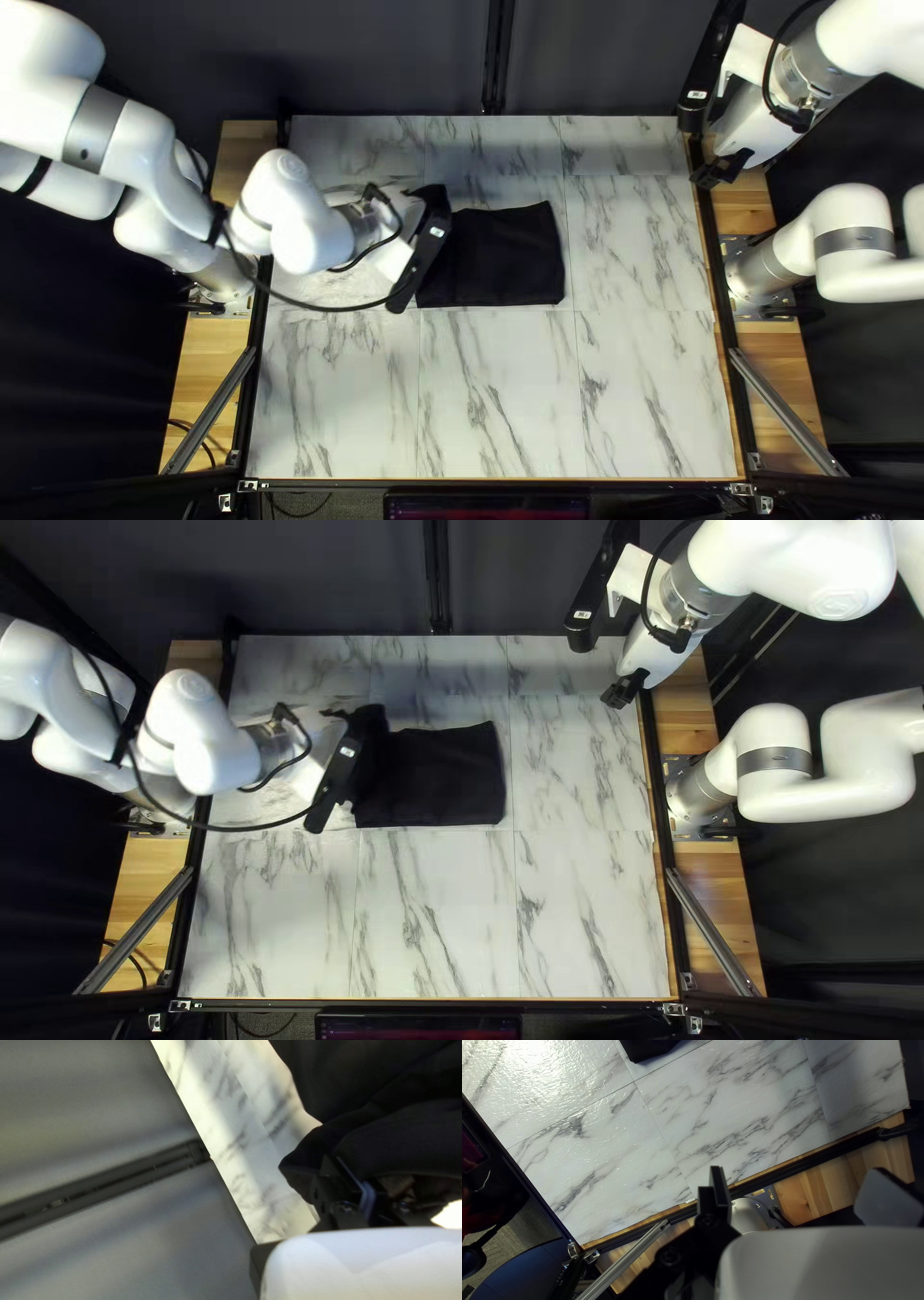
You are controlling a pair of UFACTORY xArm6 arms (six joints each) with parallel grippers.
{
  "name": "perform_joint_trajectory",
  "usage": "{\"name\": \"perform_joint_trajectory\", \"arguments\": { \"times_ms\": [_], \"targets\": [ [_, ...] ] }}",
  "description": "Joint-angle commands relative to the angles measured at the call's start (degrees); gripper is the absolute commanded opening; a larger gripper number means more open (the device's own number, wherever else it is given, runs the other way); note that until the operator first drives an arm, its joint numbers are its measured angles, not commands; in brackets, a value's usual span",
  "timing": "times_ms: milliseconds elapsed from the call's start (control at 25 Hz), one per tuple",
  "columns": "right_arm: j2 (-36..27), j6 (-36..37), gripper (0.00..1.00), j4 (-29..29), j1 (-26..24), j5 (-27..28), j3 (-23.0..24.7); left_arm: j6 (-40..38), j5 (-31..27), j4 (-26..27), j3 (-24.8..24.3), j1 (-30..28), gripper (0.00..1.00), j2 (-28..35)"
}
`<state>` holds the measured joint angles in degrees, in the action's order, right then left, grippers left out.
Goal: Fold t-shirt
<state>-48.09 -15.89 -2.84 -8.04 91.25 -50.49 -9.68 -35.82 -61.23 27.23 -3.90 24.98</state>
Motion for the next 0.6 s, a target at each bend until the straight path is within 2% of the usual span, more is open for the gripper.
{"name": "perform_joint_trajectory", "arguments": {
  "times_ms": [40,320,600],
  "targets": [
    [0.0,0.0,1.0,0.0,0.0,0.0,0.0,1.5,4.1,-1.6,4.6,2.4,0.0,-4.6],
    [0.0,0.0,1.0,0.0,0.0,0.0,0.0,2.6,8.6,-3.6,11.6,4.4,0.0,-12.1],
    [0.0,0.0,1.0,0.0,0.0,0.0,0.0,6.5,5.6,-0.6,13.1,2.5,0.0,-10.2]
  ]
}}
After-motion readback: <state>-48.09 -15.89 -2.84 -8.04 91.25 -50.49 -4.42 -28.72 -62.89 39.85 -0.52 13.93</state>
